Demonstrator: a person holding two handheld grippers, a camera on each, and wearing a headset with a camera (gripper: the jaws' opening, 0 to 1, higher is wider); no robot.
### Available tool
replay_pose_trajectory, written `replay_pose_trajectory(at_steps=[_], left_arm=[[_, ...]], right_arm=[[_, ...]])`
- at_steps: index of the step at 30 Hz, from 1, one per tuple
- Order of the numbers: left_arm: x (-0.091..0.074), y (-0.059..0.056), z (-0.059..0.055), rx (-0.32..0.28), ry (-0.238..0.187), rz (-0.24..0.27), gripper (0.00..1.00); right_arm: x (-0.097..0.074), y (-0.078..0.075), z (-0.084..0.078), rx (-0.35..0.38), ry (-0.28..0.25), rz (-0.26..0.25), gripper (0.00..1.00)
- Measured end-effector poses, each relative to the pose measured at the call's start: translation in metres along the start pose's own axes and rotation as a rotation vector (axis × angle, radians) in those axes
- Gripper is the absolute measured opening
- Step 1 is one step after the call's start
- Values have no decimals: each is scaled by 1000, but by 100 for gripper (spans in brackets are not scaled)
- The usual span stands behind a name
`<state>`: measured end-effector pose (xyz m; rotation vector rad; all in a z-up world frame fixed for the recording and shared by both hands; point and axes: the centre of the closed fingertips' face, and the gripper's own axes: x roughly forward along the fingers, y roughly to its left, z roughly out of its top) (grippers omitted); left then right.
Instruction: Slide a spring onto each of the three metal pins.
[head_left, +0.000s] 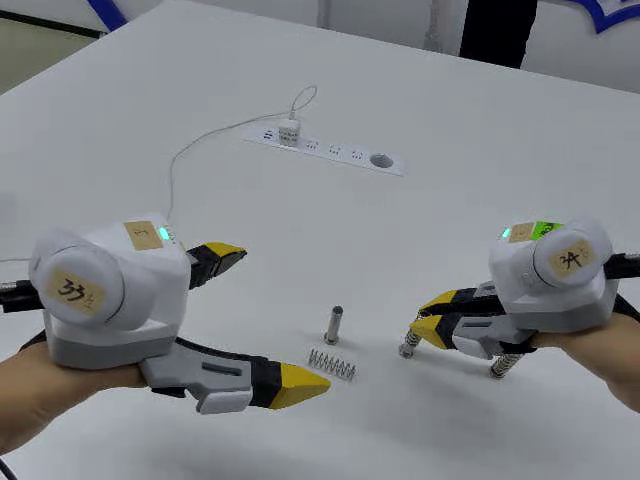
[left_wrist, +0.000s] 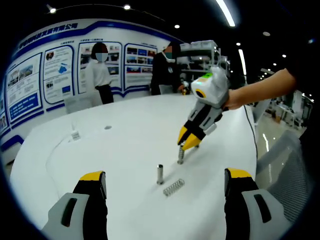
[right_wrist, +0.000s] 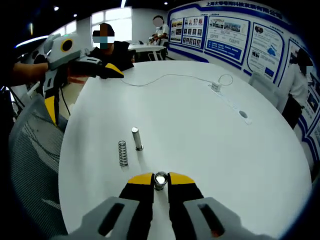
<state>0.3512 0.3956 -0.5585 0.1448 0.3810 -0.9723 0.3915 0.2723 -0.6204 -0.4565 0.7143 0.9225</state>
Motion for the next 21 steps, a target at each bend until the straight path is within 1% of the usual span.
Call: replay_pose_trajectory(at_steps=[3,5,12,14,19,21], left_arm=[[-1,-1,6,-15,-26,-1,100],[-1,0,7,-8,-22,2,100],[-2,-2,7,-3,-18,5,100],[-2,-3,6,2,-12,3,100],[-4,-3,7,6,-9,3,100],[-5,-2,9,9,-10,4,100]], right_arm=[[3,0,-4,1,8,-7,11],[5,0,-7,6,20,-18,11],[10,1,-14,12,39,-25,11],[10,1,-12,32,28,-30,11],[9,-1,-14,39,33,-32,11],[8,-2,-14,46,36,-41,12]])
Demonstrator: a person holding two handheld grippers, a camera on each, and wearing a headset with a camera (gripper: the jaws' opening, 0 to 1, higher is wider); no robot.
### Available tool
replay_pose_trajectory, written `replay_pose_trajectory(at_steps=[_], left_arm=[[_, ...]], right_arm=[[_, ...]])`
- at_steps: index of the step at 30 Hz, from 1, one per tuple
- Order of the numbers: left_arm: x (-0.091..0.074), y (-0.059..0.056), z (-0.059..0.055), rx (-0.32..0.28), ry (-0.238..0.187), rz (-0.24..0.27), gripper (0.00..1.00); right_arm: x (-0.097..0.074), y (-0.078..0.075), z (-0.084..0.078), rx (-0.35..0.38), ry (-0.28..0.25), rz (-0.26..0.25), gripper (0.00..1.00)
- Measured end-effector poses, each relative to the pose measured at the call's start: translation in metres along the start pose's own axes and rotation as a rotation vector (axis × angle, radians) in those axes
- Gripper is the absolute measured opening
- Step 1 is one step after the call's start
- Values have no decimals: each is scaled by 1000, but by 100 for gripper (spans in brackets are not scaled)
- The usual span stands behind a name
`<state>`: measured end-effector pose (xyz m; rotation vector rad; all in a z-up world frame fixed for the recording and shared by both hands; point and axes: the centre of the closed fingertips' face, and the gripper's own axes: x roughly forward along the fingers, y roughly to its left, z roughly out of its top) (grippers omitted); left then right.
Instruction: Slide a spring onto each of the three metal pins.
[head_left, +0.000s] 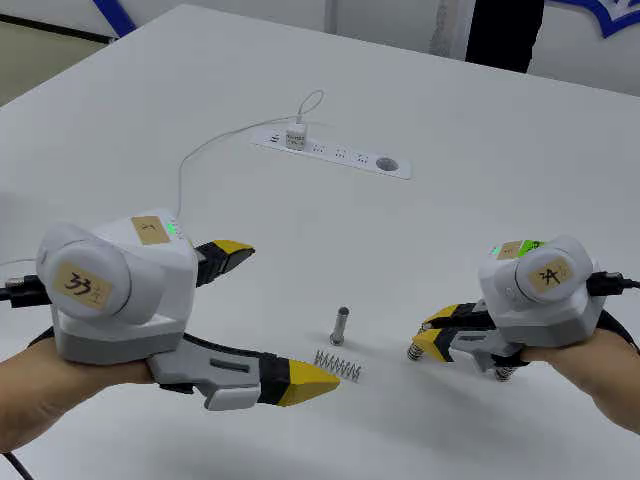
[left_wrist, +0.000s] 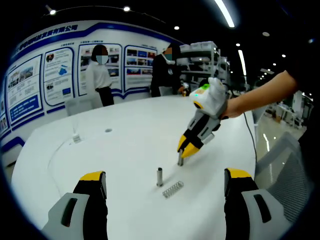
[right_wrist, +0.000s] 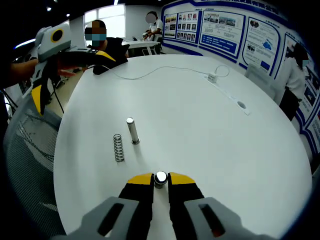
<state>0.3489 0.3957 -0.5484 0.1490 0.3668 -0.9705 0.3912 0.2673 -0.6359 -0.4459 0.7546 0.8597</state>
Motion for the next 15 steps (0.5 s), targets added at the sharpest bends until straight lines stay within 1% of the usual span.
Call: replay_pose_trajectory(at_steps=[1,3,5,7,8,9,10,12,14,15], left_arm=[[0,0,1,2,0,0,100],[-1,0,1,6,0,0,100],[-1,0,1,12,5,-2,100],[-1,-1,0,16,9,-4,100],[0,-1,0,17,10,-5,100],[0,-1,0,18,10,-5,100],[0,-2,0,19,10,-6,100],[1,-3,1,17,10,-7,100],[1,-3,0,17,10,-6,100],[1,-3,0,17,11,-5,100]], right_arm=[[-2,-1,1,15,-6,-6,12],[-7,-1,10,48,-46,-9,16],[-11,-2,14,45,-53,-14,17],[-15,-3,16,25,-52,-25,17],[-18,-3,19,27,-57,-28,17],[-20,-3,23,43,-74,-32,17],[-23,1,31,66,-110,-26,17],[-25,7,41,81,-143,-9,17],[-23,22,49,66,-155,27,17],[-19,33,50,33,-147,50,17]])
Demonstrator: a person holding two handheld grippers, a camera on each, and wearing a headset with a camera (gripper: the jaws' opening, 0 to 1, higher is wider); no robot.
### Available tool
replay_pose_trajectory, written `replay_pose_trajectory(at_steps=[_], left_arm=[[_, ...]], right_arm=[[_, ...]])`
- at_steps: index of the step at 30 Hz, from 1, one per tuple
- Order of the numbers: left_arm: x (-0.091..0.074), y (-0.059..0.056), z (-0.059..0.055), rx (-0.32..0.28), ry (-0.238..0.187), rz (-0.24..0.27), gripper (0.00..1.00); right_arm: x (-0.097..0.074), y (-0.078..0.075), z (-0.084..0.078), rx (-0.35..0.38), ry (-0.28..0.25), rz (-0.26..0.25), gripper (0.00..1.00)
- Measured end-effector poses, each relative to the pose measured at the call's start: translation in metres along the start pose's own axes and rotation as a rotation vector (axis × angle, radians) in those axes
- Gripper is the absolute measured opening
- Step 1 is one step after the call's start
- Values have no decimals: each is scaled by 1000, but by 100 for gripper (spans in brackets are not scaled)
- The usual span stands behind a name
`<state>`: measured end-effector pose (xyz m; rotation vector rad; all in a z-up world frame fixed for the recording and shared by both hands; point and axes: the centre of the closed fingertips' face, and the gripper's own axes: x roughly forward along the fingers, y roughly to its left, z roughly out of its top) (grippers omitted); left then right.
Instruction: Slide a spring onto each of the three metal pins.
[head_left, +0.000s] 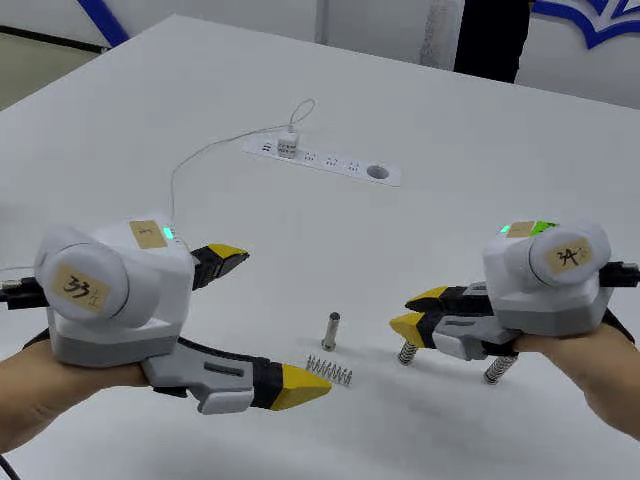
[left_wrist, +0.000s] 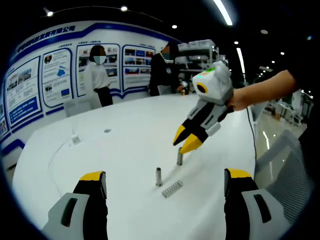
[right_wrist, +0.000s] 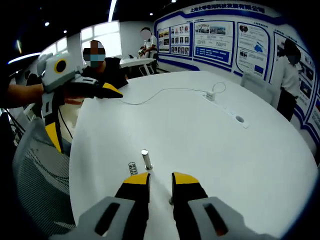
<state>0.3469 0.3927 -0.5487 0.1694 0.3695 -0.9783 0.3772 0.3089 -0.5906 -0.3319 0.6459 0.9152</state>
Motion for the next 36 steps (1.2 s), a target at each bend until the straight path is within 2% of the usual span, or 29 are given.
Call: replay_pose_trajectory(at_steps=[2,5,9,14,21,27,33,36], left_arm=[[0,0,-1,1,5,0,100],[-1,0,-2,10,11,1,100],[-2,3,-2,13,13,5,100],[-5,8,-5,10,20,12,100],[-5,9,-5,15,20,16,99],[-3,8,0,9,7,17,99],[-3,9,-3,12,6,15,99],[-4,10,-5,4,11,16,99]], right_arm=[[8,12,-3,-36,19,18,17],[26,30,-12,-49,41,30,18],[40,40,-29,-78,99,45,18],[47,40,-38,-89,126,56,18],[56,38,-47,-134,165,74,18],[65,38,-48,-126,176,90,15],[66,41,-56,-130,208,108,14],[66,42,-56,-117,201,122,11]])
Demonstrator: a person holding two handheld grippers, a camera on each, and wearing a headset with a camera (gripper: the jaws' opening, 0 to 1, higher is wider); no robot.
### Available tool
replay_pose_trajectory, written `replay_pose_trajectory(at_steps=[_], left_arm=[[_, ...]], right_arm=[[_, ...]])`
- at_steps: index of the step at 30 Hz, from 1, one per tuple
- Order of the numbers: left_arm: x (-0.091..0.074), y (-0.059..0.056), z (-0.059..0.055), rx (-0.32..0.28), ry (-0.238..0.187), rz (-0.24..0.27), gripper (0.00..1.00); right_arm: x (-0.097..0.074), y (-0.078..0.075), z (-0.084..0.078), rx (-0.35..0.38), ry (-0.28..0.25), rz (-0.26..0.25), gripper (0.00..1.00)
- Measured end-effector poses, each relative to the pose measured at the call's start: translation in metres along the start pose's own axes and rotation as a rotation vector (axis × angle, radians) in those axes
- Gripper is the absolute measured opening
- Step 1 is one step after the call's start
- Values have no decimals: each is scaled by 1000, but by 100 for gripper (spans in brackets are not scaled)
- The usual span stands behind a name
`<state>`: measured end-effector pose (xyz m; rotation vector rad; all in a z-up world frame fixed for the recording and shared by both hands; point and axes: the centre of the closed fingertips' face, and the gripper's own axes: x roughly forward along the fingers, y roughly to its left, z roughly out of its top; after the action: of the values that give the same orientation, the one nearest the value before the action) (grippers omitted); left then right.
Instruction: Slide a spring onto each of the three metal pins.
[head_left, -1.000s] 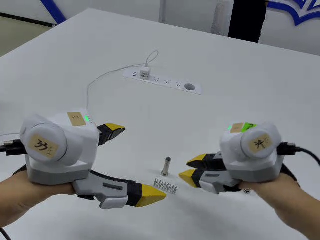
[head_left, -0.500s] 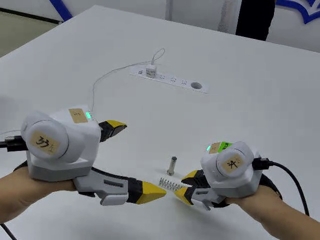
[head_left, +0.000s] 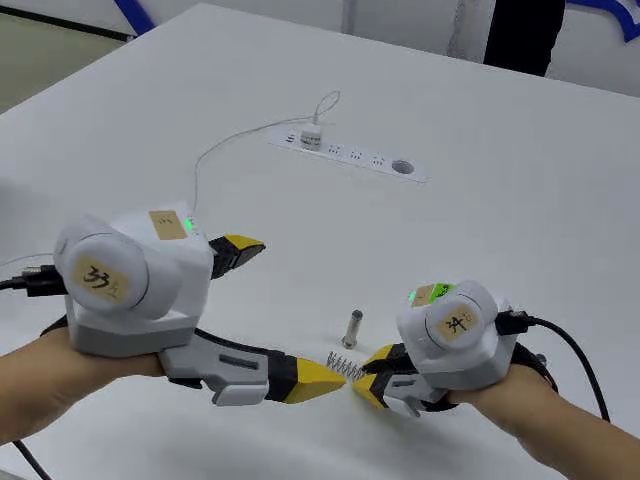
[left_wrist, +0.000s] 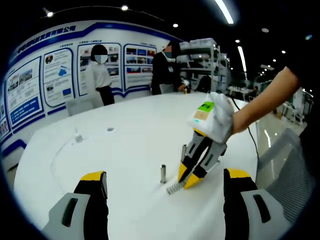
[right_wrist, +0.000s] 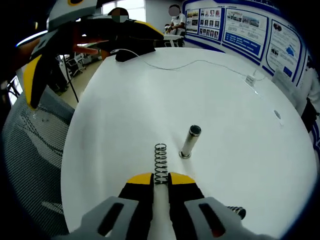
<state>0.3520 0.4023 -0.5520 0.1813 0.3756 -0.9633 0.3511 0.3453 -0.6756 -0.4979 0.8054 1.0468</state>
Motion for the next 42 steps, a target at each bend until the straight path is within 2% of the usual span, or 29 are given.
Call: replay_pose_trajectory(at_steps=[5,10,13,19,21,22,23,25,28,34,38,42], left_arm=[[-2,2,-1,8,8,7,100],[-4,1,-1,12,12,5,99],[-5,0,-2,28,21,7,99],[-3,-5,-3,46,29,-6,97],[-3,-7,-4,54,33,-18,94],[-3,-10,-4,59,35,-36,91],[-3,-13,-4,61,34,-49,87],[-3,-17,-4,72,33,-64,82],[-3,-21,-4,89,39,-85,76],[1,-31,-3,112,48,-126,65],[5,-38,-1,135,57,-149,54],[7,-42,3,148,52,-167,49]], right_arm=[[0,1,1,-9,-3,12,11],[-1,1,3,-27,-3,-11,10],[-7,3,11,-21,-25,-10,10],[-23,7,24,-58,-51,-15,10],[-28,7,26,-84,-55,-20,10],[-33,5,26,-144,-42,-37,10],[-36,3,26,-148,-40,-50,10],[-43,4,29,-130,-58,-39,10],[-54,7,32,-145,-71,-28,10],[-74,20,38,-230,-79,3,10],[-82,30,42,-262,-87,21,10],[-88,37,51,-299,-104,33,10]])
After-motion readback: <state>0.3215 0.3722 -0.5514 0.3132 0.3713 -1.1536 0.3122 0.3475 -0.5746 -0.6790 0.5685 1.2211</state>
